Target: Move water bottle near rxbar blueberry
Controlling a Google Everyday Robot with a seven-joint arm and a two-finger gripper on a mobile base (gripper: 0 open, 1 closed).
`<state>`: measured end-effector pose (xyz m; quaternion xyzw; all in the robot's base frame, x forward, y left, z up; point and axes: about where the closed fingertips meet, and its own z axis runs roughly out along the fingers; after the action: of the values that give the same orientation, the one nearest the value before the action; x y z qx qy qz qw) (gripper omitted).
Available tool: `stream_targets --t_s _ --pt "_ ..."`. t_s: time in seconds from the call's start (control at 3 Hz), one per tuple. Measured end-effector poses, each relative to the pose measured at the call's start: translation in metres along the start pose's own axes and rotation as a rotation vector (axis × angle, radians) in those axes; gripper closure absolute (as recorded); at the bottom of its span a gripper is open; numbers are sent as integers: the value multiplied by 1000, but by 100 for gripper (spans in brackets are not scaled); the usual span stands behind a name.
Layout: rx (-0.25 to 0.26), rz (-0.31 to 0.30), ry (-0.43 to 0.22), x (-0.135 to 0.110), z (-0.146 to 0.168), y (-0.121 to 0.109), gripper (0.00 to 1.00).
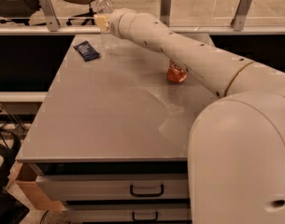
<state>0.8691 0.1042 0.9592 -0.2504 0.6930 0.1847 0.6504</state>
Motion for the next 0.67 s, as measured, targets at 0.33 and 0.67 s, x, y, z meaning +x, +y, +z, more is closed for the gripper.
stream_targets --t_s 0.33,0.67 --pt "-1 3 24 9 4 -1 100" --pt "-2 18 50 22 5 -2 100"
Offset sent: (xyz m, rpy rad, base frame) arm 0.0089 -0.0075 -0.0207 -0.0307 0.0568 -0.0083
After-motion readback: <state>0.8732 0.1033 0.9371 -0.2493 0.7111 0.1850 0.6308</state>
